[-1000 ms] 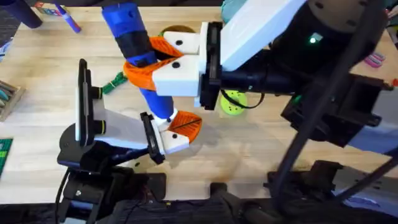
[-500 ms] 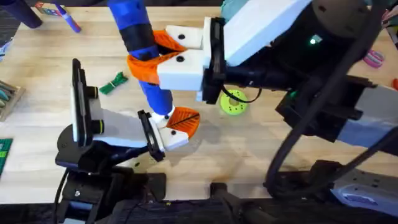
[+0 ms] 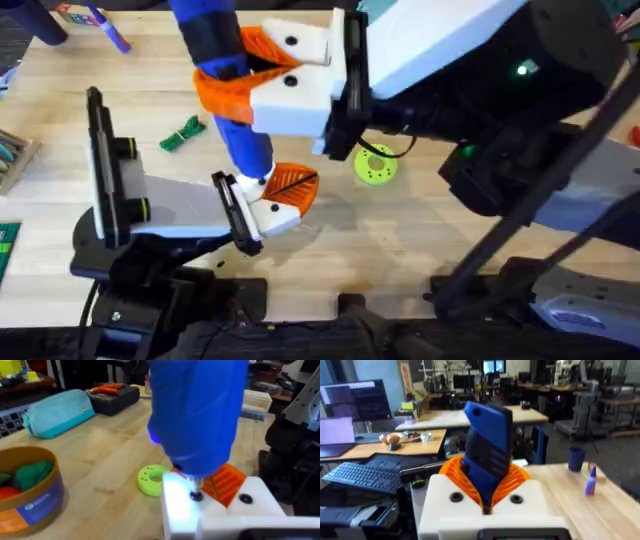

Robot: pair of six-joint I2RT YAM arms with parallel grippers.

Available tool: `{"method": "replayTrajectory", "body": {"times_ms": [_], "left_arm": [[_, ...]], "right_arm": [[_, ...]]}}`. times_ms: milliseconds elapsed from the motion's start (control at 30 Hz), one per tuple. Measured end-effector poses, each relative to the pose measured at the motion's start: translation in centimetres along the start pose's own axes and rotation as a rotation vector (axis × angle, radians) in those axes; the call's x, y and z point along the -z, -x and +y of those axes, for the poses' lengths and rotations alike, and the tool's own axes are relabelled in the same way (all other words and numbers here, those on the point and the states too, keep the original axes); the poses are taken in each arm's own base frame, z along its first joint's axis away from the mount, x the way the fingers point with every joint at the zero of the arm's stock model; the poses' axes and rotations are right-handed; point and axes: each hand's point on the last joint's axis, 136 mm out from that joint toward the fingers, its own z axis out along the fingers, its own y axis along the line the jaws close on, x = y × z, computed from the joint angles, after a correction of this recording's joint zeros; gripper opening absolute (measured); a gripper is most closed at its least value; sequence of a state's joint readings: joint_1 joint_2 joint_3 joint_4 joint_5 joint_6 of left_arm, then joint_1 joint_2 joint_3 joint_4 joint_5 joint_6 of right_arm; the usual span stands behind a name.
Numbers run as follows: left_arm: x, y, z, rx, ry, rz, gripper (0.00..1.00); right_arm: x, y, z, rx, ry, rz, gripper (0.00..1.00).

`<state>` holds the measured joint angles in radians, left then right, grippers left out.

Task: Pick up the gripper from the table and insert it into the empty holder that is missing its gripper. Then pick up a screw, insert it into the mounting hole, and use the screwdriver to tighten it. Finally, clean up the table by picking up the vegetable and placing it into the bucket.

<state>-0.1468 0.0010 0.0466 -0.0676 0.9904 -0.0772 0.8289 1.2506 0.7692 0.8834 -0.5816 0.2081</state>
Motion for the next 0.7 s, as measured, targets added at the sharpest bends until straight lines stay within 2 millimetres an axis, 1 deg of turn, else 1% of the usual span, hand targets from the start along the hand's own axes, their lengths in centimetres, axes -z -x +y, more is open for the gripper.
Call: {"method": "replayTrajectory", "body": {"times_ms": [100,167,233,267,333,367,433,467,533,700], "left_arm": [[0.1,0.4,0.2,-0.012,0.017,-0.008,0.009],[0.0,0.3,0.3,-0.01,0.02,-0.005,0.009],[0.0,0.1,0.4,-0.005,0.025,-0.001,0.009],[-0.1,-1.7,0.3,0.051,0.006,0.037,0.009],[-0.1,-1.9,0.2,0.054,-0.002,0.041,0.009],[-0.1,-1.9,0.2,0.054,-0.005,0.041,0.009],[-0.1,-1.9,0.1,0.054,-0.008,0.041,0.009],[-0.1,-1.9,0.1,0.054,-0.009,0.041,0.009],[-0.1,-1.9,0.1,0.054,-0.01,0.041,0.009],[-0.1,-1.9,0.1,0.054,-0.011,0.041,0.009]], "right_arm": [[-0.2,0.2,-0.2,0.006,0.001,-0.022,0.047],[-0.2,0.1,-0.4,0.003,-0.007,-0.016,0.048],[-0.5,0.4,-0.7,0.005,-0.011,-0.018,0.048],[-1.0,4.7,-1.6,0.158,-0.042,-0.138,0.047],[-0.5,8.7,-1.3,0.27,-0.055,-0.241,0.046],[-0.2,10.4,-1.0,0.315,-0.058,-0.281,0.046],[0.2,12.1,-0.3,0.359,-0.058,-0.314,0.046],[0.3,12.3,-0.2,0.365,-0.058,-0.312,0.048],[0.1,11.6,-0.5,0.35,-0.065,-0.273,0.048],[-1.0,7.3,-2.5,0.259,-0.094,-0.123,0.047]]}}
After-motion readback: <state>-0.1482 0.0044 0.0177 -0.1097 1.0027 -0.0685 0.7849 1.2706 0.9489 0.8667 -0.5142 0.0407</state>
